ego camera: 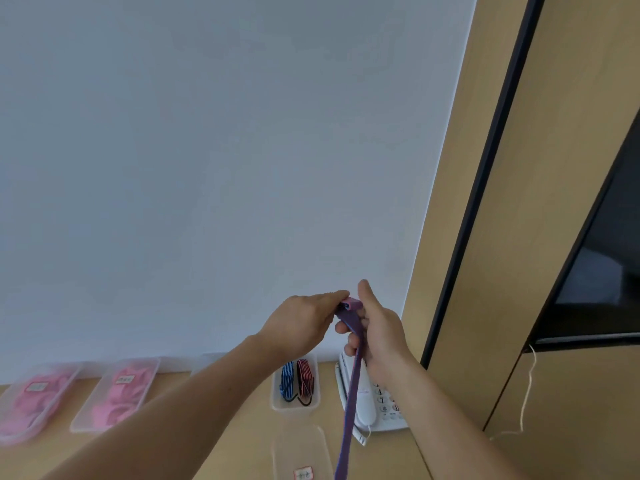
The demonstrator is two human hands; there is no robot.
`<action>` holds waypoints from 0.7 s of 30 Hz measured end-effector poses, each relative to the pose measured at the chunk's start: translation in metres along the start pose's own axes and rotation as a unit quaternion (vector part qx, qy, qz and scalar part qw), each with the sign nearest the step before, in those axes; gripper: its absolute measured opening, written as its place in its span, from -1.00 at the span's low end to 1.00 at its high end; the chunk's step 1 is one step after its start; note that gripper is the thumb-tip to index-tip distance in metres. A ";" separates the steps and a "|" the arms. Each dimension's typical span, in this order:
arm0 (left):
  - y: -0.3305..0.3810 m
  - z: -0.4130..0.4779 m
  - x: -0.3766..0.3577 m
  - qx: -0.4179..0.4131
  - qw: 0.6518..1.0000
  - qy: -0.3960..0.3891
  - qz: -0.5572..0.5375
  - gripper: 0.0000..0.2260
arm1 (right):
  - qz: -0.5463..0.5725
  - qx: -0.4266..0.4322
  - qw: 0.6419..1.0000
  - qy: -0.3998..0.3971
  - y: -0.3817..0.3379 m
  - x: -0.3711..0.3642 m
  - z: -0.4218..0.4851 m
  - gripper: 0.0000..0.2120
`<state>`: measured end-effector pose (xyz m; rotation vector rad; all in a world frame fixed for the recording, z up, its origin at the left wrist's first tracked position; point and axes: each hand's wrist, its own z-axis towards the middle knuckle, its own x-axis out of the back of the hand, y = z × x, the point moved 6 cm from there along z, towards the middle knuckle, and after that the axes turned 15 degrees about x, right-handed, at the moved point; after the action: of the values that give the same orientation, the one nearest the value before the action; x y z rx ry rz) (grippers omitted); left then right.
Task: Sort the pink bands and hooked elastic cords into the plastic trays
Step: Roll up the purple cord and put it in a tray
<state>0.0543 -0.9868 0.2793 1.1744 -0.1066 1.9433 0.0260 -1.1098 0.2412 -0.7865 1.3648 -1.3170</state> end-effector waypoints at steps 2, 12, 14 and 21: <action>0.005 0.001 0.003 -0.030 0.999 0.015 0.003 -0.55 | 0.011 0.013 1.000 0.000 -0.001 0.001 0.003 -0.53; -0.007 0.006 -0.011 0.316 0.788 -0.208 -0.486 -0.69 | -0.019 0.130 0.991 0.009 -0.013 -0.001 0.000 -0.62; -0.001 0.005 -0.010 0.297 0.784 -0.209 -0.504 -0.68 | -0.034 0.126 0.991 0.012 -0.012 -0.002 -0.003 -0.58; -0.003 0.001 -0.014 0.294 0.780 -0.154 -0.531 -0.71 | -0.088 0.079 0.993 -0.002 -0.008 -0.007 -0.006 -0.52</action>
<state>0.0595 -0.9936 0.2685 1.4665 0.8792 0.7472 0.0203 -1.1032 0.2499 -0.8134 1.1916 -1.5401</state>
